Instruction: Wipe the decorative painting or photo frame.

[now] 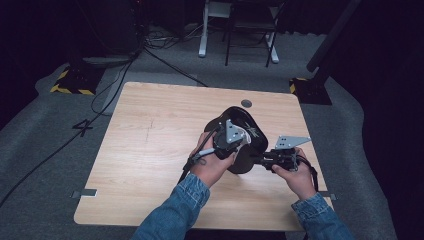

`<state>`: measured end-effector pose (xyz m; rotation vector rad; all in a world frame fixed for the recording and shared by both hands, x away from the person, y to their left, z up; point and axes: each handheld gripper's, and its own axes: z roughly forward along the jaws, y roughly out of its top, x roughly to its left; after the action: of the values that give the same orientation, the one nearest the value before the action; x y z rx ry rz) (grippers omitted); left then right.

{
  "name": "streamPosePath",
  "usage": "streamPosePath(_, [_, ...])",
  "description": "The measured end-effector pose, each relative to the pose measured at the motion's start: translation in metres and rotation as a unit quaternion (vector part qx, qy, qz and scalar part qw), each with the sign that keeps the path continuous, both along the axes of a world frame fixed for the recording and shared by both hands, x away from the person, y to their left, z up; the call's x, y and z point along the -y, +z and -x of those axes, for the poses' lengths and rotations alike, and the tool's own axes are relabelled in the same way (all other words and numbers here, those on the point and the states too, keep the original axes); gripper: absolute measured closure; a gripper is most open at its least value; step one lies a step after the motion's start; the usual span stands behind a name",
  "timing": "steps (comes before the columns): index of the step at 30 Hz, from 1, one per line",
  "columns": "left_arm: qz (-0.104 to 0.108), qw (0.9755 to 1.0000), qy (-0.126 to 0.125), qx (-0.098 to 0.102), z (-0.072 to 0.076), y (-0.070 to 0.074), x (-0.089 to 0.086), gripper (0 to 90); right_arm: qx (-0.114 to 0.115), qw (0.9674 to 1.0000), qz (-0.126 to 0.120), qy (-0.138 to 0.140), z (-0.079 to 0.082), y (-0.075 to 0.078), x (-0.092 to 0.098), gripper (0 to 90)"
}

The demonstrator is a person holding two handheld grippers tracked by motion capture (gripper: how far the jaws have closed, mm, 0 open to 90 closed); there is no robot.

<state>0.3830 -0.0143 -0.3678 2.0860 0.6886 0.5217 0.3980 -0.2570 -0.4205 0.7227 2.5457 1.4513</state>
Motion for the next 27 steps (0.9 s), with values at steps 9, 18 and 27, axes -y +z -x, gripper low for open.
streamPosePath(9, [-0.006, 0.9996, 0.026, 0.002, -0.007, -0.003, -0.015, 79.9, 0.001, 1.0000, -0.003, 0.000, 0.000, 0.000, 0.000, 78.2])
streamPosePath(18, [-0.006, 0.9986, 0.052, -0.005, -0.019, -0.007, -0.034, 79.8, 0.001, 1.0000, -0.008, 0.003, 0.000, -0.001, 0.000, 77.9])
streamPosePath(27, [-0.009, 0.9961, 0.086, -0.013, -0.030, -0.015, -0.053, 79.8, 0.002, 0.9999, -0.010, 0.002, 0.002, -0.002, 0.001, 77.8])
